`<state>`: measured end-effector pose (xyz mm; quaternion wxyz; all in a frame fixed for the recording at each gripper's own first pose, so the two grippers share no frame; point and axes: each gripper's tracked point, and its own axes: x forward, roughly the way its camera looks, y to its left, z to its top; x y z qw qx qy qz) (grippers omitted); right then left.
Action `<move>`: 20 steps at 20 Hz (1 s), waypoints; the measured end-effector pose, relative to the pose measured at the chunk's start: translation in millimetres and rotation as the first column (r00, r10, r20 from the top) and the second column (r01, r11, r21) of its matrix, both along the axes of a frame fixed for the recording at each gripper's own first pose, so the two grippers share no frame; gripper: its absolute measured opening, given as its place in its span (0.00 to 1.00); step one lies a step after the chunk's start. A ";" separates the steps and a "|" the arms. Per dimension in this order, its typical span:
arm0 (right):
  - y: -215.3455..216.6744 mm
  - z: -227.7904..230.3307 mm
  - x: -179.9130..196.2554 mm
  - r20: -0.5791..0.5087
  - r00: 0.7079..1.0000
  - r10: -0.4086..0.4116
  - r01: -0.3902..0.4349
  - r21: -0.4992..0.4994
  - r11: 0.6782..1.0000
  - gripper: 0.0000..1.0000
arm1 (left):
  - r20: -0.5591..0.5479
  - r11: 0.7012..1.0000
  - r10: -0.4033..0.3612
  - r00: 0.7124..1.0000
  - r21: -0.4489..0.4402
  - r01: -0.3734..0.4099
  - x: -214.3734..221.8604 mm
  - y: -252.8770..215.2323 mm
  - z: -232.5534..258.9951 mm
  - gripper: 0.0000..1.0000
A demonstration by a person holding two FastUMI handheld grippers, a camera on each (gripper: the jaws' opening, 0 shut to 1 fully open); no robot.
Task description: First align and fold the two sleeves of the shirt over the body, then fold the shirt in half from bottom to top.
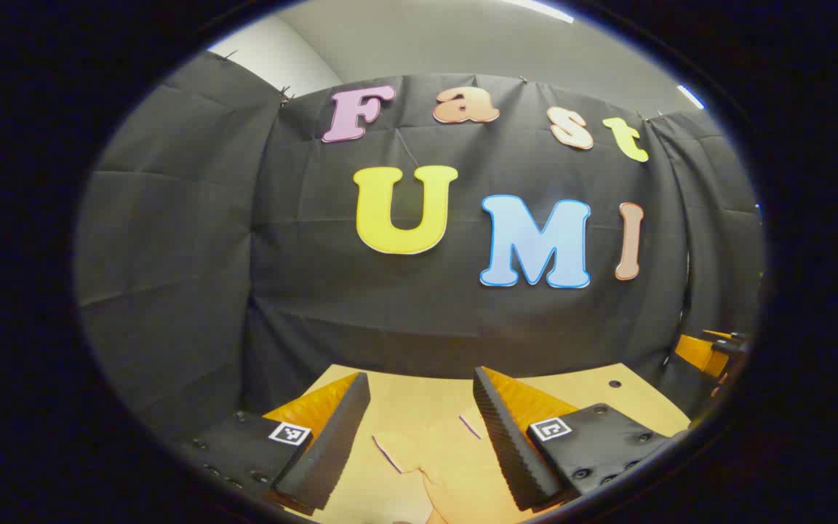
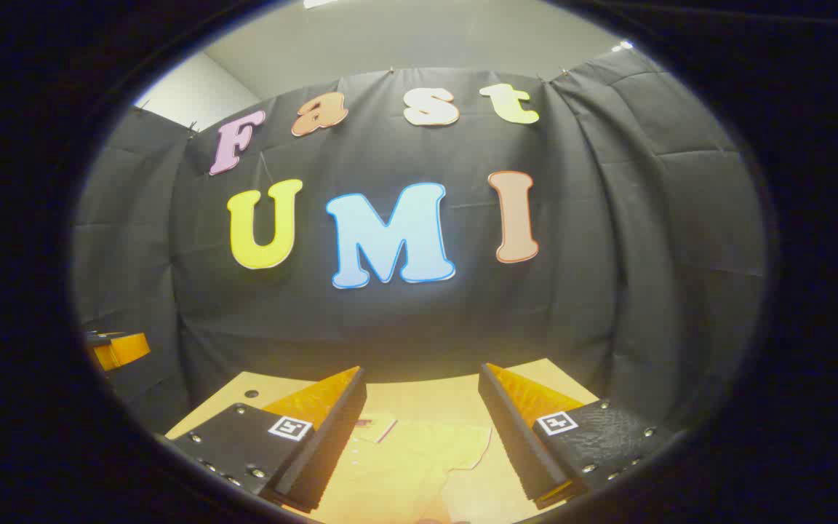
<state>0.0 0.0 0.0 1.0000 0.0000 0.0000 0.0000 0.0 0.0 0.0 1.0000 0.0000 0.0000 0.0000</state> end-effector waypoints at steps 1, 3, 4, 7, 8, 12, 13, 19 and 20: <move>0.7 0.4 -0.2 -0.012 1.000 0.011 -0.011 0.003 1.000 0.96 | -0.007 1.000 0.004 1.000 -0.001 -0.004 -1.5 0.7 -1.2 0.94; -0.2 1.8 -1.0 -0.031 0.999 0.028 -0.028 -0.010 1.000 0.96 | 0.006 1.000 0.028 1.000 0.008 -0.028 -3.7 7.5 1.3 0.95; 0.8 -0.1 -4.3 -0.046 0.999 0.029 -0.030 -0.012 0.999 0.92 | -0.003 0.999 0.036 0.999 0.013 -0.036 -0.9 9.4 -2.8 0.95; -1.5 2.6 -4.1 -0.029 0.999 0.022 -0.022 -0.006 1.000 0.92 | -0.011 1.000 0.002 1.000 0.025 -0.002 14.7 -6.5 -4.9 0.95; -0.6 0.9 -4.6 -0.030 0.999 0.017 -0.018 -0.017 1.000 0.96 | -0.016 0.999 -0.008 1.000 0.035 0.009 20.2 -12.6 -5.0 0.95; -17.6 -7.8 -10.1 -0.065 0.998 0.014 -0.017 -0.047 0.999 0.97 | 0.018 0.997 -0.045 0.999 0.060 0.044 23.8 -41.7 10.5 0.95; -20.9 -7.9 -10.9 -0.069 0.998 0.008 -0.011 -0.040 0.999 0.96 | 0.016 0.996 -0.052 0.999 0.073 0.050 22.7 -45.5 9.0 0.95; -15.0 -17.5 3.0 -0.097 0.995 0.027 -0.029 -0.014 0.999 0.96 | 0.022 0.990 -0.057 0.998 0.127 0.053 19.3 -48.5 7.5 0.95; -16.2 -19.7 7.1 -0.102 0.994 0.028 -0.030 -0.018 0.999 0.96 | 0.026 0.990 -0.055 0.998 0.129 0.051 18.7 -48.9 7.3 0.95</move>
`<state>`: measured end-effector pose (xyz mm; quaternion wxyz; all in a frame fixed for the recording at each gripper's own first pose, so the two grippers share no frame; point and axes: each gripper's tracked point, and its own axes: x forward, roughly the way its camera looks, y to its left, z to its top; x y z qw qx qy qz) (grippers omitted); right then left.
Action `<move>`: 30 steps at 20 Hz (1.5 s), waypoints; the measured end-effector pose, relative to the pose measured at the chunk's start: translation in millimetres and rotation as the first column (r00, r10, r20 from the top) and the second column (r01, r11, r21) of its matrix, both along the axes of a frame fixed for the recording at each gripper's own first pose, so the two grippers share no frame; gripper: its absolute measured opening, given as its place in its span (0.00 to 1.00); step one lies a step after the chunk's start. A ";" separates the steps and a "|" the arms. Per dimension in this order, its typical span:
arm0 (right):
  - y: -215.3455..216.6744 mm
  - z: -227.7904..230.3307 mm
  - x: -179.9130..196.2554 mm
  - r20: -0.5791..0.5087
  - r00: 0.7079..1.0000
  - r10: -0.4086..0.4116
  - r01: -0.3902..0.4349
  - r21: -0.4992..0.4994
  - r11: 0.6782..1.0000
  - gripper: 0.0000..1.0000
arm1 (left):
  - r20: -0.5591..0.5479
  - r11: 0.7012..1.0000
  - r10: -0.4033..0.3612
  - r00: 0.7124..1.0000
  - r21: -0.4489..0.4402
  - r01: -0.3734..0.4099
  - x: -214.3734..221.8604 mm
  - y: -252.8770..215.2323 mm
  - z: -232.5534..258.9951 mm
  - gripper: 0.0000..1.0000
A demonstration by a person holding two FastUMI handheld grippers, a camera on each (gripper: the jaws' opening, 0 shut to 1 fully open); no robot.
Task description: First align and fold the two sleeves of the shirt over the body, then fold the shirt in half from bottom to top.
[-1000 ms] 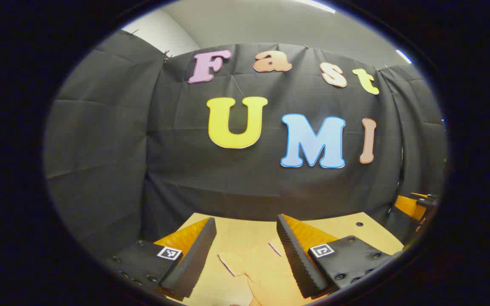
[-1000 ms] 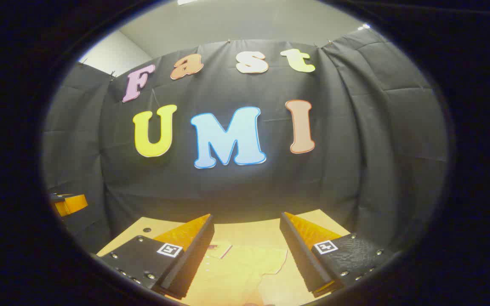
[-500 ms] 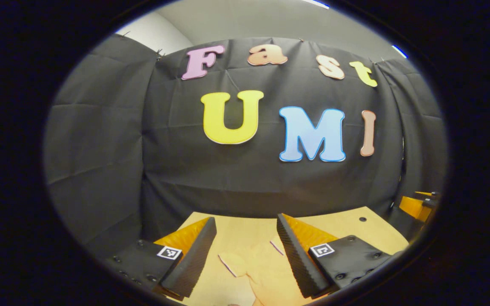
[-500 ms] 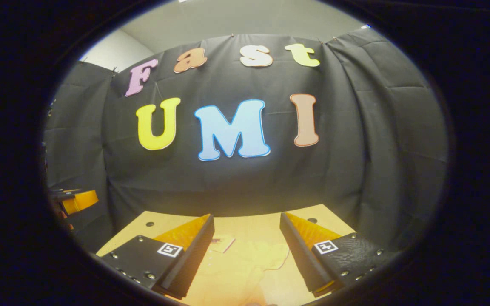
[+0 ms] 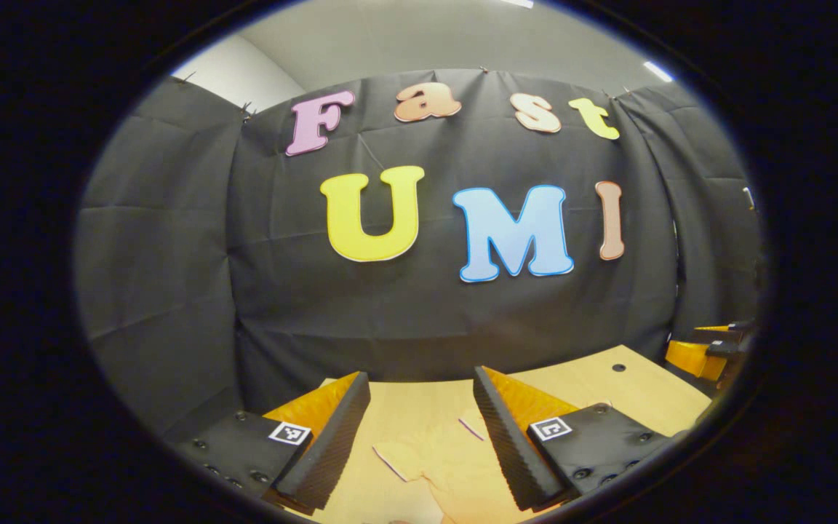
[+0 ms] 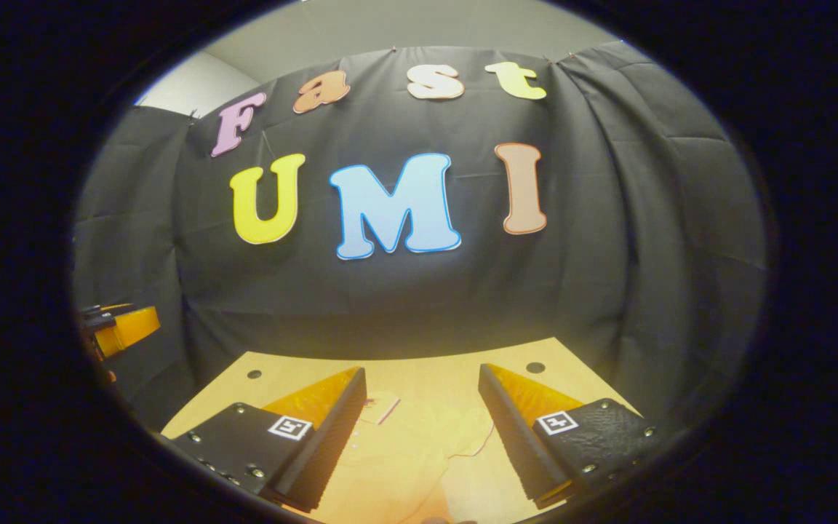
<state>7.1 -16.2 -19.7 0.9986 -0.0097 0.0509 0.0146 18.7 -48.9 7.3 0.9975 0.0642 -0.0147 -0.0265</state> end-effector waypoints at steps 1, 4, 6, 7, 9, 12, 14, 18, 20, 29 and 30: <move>-2.3 -1.5 5.8 -0.007 1.000 -0.002 0.002 -0.006 1.000 0.96 | 0.001 1.000 0.002 1.000 0.000 -0.002 0.0 -0.9 -0.9 0.95; -10.5 -8.5 23.8 -0.022 1.000 -0.016 0.016 -0.013 1.000 0.97 | -0.007 1.000 0.005 1.000 -0.007 -0.005 3.8 -2.6 -4.2 0.94; -18.0 -12.2 38.5 -0.028 0.999 -0.030 0.030 -0.024 0.999 0.97 | -0.015 1.000 0.010 1.000 -0.011 -0.010 9.4 -2.1 -6.1 0.94; -21.8 -14.9 47.2 -0.034 0.999 -0.040 0.039 -0.034 0.999 0.97 | -0.016 1.000 0.012 1.000 -0.011 -0.012 10.5 -1.6 -6.2 0.94; -32.1 -26.3 63.8 -0.060 0.996 -0.065 0.062 -0.063 0.996 0.97 | -0.018 1.000 0.014 1.000 -0.008 -0.014 14.6 -2.9 -8.0 0.94; -47.0 -55.5 92.2 -0.132 0.986 -0.099 0.084 -0.113 0.990 0.97 | -0.022 1.000 0.015 1.000 -0.002 -0.015 19.0 -4.5 -8.9 0.95; -55.0 -75.7 109.5 -0.184 0.976 -0.113 0.089 -0.134 0.987 0.92 | -0.024 1.000 0.016 1.000 0.001 -0.016 24.0 -4.3 -9.8 0.94; -70.3 -126.8 142.4 -0.326 0.935 -0.141 0.099 -0.144 0.985 0.97 | -0.034 1.000 0.028 0.999 0.003 -0.028 30.5 -1.5 -12.4 0.94; -76.7 -153.0 154.9 -0.387 0.910 -0.149 0.105 -0.133 0.986 0.97 | -0.040 0.999 0.036 0.999 0.006 -0.036 30.3 3.3 -15.5 0.95; -102.8 -230.2 185.0 -0.562 0.804 -0.192 0.142 -0.131 0.981 0.98 | -0.079 0.996 0.092 0.993 0.026 -0.090 36.4 27.7 -24.3 0.95; -106.3 -235.2 184.9 -0.574 0.794 -0.199 0.152 -0.130 0.980 0.98 | -0.082 0.995 0.099 0.992 0.026 -0.097 35.4 31.8 -24.8 0.95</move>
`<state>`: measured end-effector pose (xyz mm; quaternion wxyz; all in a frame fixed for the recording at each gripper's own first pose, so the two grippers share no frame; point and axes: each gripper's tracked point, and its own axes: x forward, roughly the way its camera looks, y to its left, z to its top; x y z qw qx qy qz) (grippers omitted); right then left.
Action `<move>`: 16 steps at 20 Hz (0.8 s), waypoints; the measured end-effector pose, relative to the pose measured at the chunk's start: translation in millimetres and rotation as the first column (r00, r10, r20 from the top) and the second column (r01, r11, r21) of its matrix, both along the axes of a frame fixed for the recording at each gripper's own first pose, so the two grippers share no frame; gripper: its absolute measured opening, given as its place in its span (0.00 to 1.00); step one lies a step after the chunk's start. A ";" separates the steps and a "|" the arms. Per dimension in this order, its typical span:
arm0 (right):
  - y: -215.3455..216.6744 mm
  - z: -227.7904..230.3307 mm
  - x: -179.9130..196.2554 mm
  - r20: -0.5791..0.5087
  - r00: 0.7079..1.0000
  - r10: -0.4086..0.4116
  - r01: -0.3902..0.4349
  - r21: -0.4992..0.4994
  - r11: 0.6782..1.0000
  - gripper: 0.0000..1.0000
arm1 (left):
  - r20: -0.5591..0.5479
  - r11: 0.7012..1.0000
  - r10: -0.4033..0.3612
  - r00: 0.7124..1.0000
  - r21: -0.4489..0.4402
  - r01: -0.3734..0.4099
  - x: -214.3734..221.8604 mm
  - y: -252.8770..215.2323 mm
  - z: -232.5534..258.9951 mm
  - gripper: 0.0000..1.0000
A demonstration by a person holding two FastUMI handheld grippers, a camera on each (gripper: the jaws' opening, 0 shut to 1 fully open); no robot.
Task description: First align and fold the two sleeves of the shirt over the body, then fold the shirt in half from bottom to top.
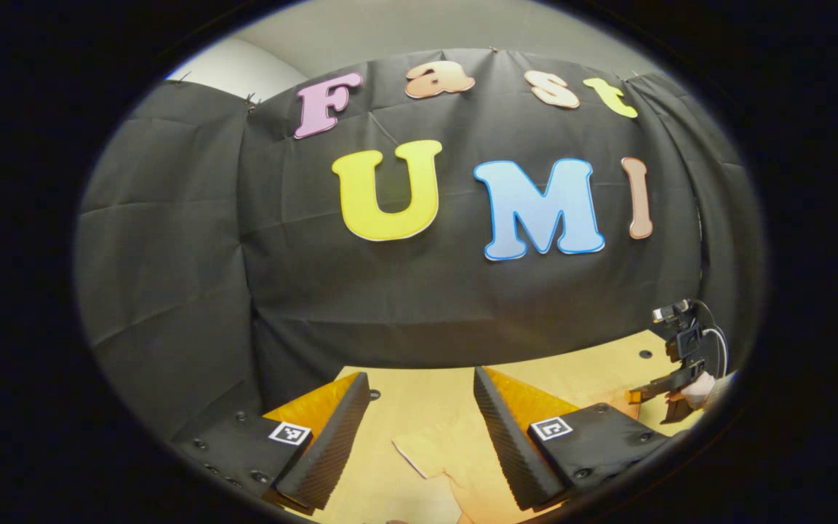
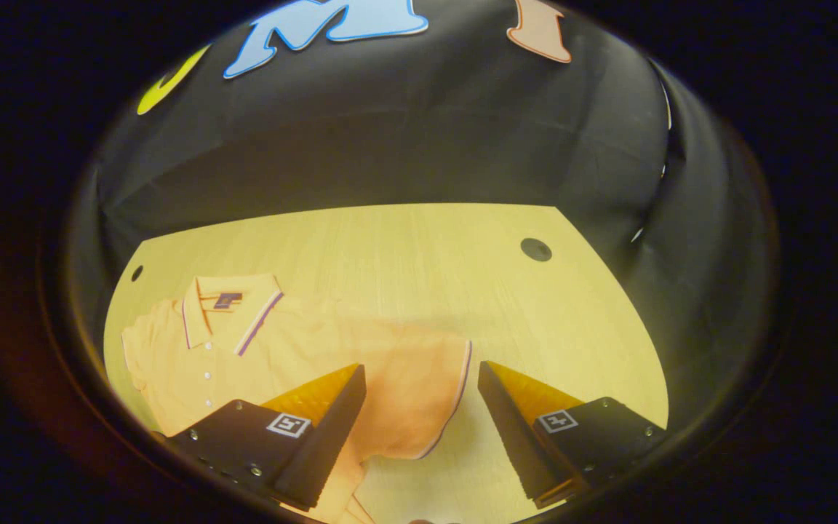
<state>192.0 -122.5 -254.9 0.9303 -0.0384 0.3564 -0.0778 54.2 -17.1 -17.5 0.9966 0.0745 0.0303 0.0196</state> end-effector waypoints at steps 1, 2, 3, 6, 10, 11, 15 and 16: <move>-1.7 -5.5 1.5 -0.016 1.000 -0.010 0.010 0.011 1.000 0.98 | -0.005 1.000 0.005 1.000 -0.002 -0.005 -0.1 1.9 -1.5 0.95; -2.2 -14.5 2.3 -0.034 0.999 -0.019 0.020 0.022 1.000 0.97 | -0.009 1.000 0.008 1.000 -0.005 -0.008 -2.4 4.1 -3.0 0.95; -3.2 -21.4 1.7 -0.054 0.998 -0.025 0.027 0.025 0.999 0.97 | -0.010 1.000 0.011 1.000 -0.011 -0.011 -5.1 5.9 -3.5 0.94; -5.4 -42.3 -0.6 -0.094 0.994 -0.046 0.048 0.020 0.999 0.98 | -0.019 0.999 0.025 1.000 -0.027 -0.025 -11.1 15.0 -8.0 0.95; -7.8 -60.9 -6.0 -0.131 0.989 -0.069 0.075 0.041 0.996 0.94 | -0.033 0.998 0.052 0.998 -0.032 -0.053 -19.8 32.1 -14.0 0.95; -7.6 -60.6 -6.0 -0.133 0.989 -0.070 0.077 0.055 0.996 0.98 | -0.034 0.998 0.060 0.998 -0.033 -0.061 -21.0 36.3 -15.9 0.95; -4.8 -64.4 -5.7 -0.123 0.990 -0.064 0.076 0.090 0.993 0.89 | -0.035 0.996 0.077 0.996 -0.038 -0.078 -24.0 47.4 -17.5 0.95; -3.0 -63.3 -4.8 -0.122 0.991 -0.058 0.069 0.091 0.993 0.75 | -0.034 0.996 0.077 0.996 -0.042 -0.078 -24.1 47.0 -18.9 0.95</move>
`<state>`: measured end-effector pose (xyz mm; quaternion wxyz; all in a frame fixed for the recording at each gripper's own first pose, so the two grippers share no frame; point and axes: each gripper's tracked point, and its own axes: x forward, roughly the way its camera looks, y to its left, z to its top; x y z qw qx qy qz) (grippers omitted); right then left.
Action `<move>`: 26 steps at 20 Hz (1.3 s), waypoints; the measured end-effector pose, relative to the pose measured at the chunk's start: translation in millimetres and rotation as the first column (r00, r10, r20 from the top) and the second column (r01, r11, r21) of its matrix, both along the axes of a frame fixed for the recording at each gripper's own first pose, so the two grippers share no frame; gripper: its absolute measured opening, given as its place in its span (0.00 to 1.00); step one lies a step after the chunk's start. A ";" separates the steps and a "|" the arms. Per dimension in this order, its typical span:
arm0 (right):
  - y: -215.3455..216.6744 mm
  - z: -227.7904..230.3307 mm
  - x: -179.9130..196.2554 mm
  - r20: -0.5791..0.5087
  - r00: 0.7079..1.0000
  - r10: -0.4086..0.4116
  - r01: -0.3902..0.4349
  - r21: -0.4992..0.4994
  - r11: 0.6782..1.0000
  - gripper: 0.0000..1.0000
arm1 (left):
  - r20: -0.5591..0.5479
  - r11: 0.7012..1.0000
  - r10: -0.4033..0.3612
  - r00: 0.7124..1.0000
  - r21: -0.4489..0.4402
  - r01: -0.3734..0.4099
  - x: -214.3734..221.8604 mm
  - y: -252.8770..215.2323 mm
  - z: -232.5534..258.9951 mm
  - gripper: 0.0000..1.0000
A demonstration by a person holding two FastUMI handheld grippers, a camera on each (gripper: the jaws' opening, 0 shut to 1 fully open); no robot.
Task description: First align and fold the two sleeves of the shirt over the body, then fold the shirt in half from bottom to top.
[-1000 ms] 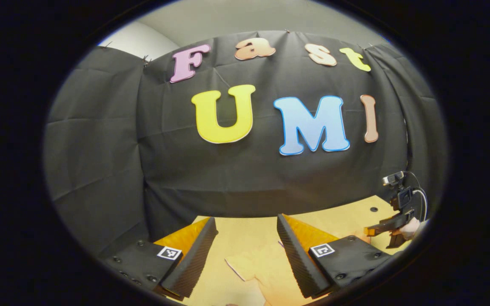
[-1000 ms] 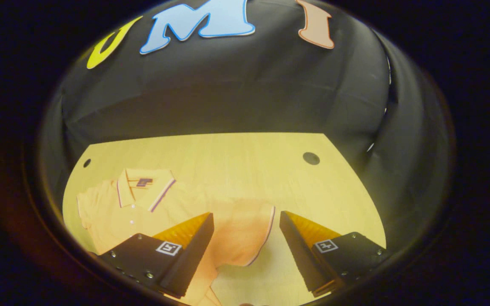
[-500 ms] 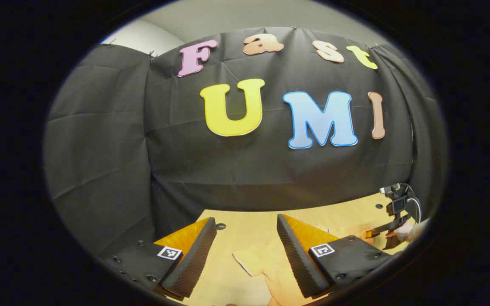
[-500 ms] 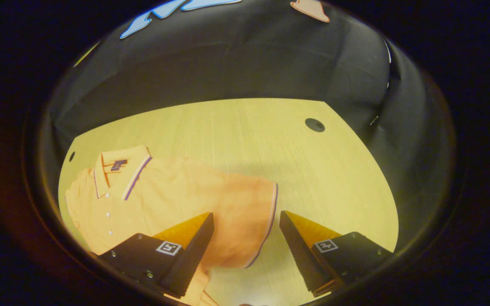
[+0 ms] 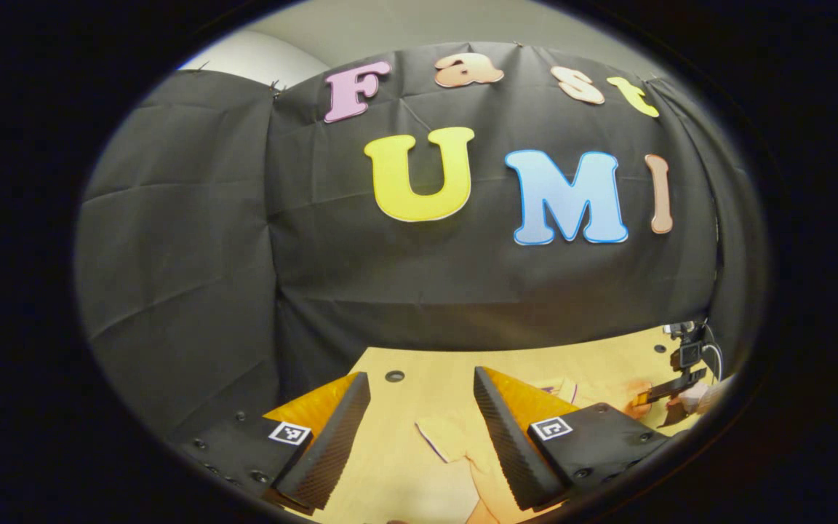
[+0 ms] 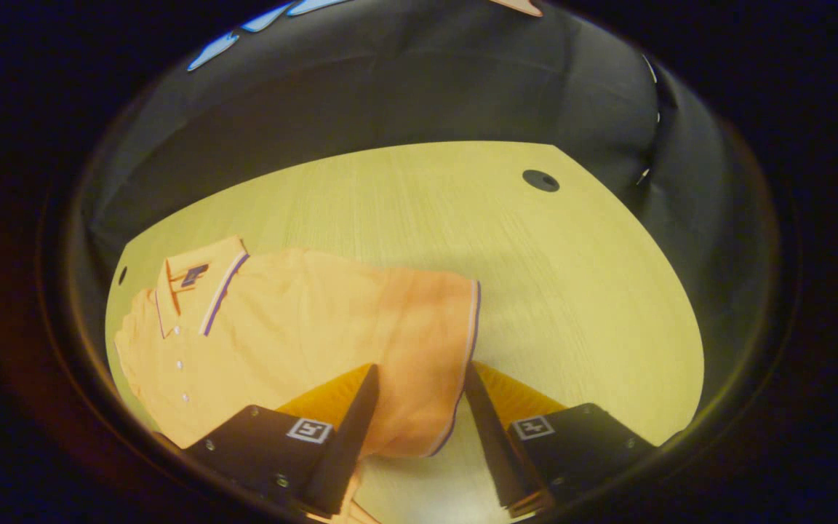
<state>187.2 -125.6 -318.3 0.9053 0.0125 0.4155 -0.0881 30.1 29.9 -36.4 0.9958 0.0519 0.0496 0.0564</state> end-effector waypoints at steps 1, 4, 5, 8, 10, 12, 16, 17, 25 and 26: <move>2.7 1.3 -0.4 -0.004 1.000 0.004 -0.004 0.010 1.000 0.63 | -0.001 1.000 -0.001 1.000 -0.003 0.001 1.6 -1.9 -1.1 0.92; 10.7 0.2 2.8 0.008 1.000 0.015 -0.015 0.022 1.000 0.07 | -0.006 1.000 -0.008 1.000 -0.008 0.008 0.1 -4.5 -3.4 0.94; 9.9 0.4 3.5 0.007 1.000 0.023 -0.023 0.011 1.000 0.08 | -0.006 1.000 -0.010 1.000 -0.007 0.010 -0.4 -6.1 -3.3 0.94; 13.3 5.8 2.8 0.020 0.999 0.043 -0.043 -0.017 0.999 0.07 | -0.005 1.000 -0.016 1.000 0.001 0.016 0.3 -9.0 -3.7 0.96; 23.1 19.4 7.0 0.060 0.997 0.056 -0.055 -0.011 0.998 0.07 | -0.008 1.000 -0.021 1.000 0.003 0.021 -2.0 -8.9 -5.5 0.95; 44.0 31.0 14.6 0.099 0.991 0.092 -0.093 0.006 0.996 0.07 | -0.009 1.000 -0.019 1.000 0.005 0.019 -2.5 -7.1 -6.9 0.95; 92.8 56.0 24.0 0.154 0.966 0.205 -0.207 -0.005 0.978 0.07 | -0.011 1.000 -0.017 1.000 -0.008 0.017 -2.9 -4.8 -10.2 0.94; 108.1 58.5 25.5 0.161 0.959 0.232 -0.236 0.001 0.972 0.07 | -0.011 1.000 -0.015 1.000 -0.009 0.015 -2.8 -4.7 -10.6 0.94; 181.2 41.5 20.7 0.127 0.927 0.353 -0.358 0.018 0.934 0.07 | -0.017 1.000 0.021 1.000 -0.021 -0.021 -7.6 15.8 -18.1 0.95; 184.5 38.1 19.9 0.120 0.925 0.359 -0.364 0.019 0.931 0.07 | -0.020 0.999 0.024 0.999 -0.023 -0.025 -7.2 17.2 -19.5 0.96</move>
